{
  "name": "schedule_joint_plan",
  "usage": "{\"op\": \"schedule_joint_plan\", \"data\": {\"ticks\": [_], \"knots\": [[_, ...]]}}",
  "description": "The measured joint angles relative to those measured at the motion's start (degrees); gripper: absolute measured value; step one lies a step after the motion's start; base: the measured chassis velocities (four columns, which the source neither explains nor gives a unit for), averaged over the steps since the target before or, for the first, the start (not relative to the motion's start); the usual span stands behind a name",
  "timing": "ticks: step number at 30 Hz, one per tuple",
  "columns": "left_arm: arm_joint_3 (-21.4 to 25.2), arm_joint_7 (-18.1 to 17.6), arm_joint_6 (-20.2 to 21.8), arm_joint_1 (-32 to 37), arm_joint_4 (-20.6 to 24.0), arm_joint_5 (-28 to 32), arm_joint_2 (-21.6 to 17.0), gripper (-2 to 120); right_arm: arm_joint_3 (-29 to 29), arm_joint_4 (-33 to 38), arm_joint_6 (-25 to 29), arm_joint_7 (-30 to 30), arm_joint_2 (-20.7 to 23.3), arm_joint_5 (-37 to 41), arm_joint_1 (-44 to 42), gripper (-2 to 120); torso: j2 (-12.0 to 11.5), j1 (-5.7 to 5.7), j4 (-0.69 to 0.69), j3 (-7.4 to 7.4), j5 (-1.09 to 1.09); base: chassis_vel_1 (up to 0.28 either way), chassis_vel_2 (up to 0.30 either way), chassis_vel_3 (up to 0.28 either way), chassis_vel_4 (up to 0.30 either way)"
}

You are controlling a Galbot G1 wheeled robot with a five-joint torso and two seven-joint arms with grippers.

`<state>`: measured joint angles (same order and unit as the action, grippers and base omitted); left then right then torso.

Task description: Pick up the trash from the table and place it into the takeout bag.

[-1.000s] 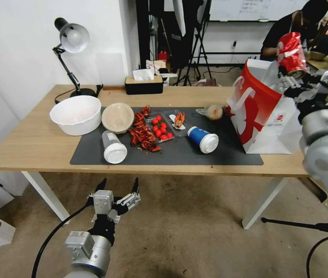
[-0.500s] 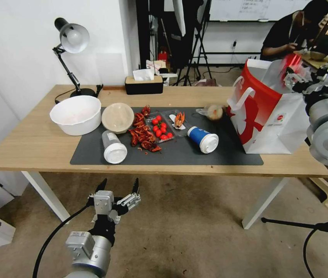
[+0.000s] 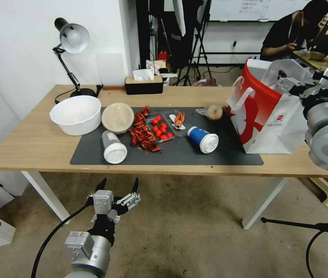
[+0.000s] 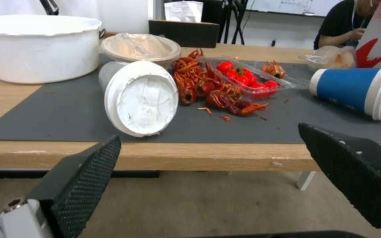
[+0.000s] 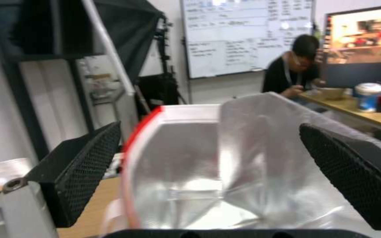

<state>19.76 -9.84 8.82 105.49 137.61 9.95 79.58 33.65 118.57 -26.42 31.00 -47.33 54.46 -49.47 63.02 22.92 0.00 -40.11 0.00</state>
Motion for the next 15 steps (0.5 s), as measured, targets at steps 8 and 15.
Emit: {"op": "schedule_joint_plan", "data": {"ticks": [8, 15], "knots": [[0.1, 0.02, -0.16, -0.02, 0.02, 0.01, 0.07, 100, 0.46, 5.94, 5.13, -8.88, -0.6, -2.83, -6.54, 100, 0.0, -0.01, 0.0, 0.0, 0.0, 0.0, 0.0, 0.0, 0.0], [0.14, 0.38, -0.28, -0.14, 0.07, 0.06, 0.01, 100, 1.19, 10.05, 6.66, -16.04, -0.6, -8.48, -12.91, 100, 0.01, 0.0, 0.0, 0.0, -0.01, 0.0, 0.0, 0.0, 0.0]]}}
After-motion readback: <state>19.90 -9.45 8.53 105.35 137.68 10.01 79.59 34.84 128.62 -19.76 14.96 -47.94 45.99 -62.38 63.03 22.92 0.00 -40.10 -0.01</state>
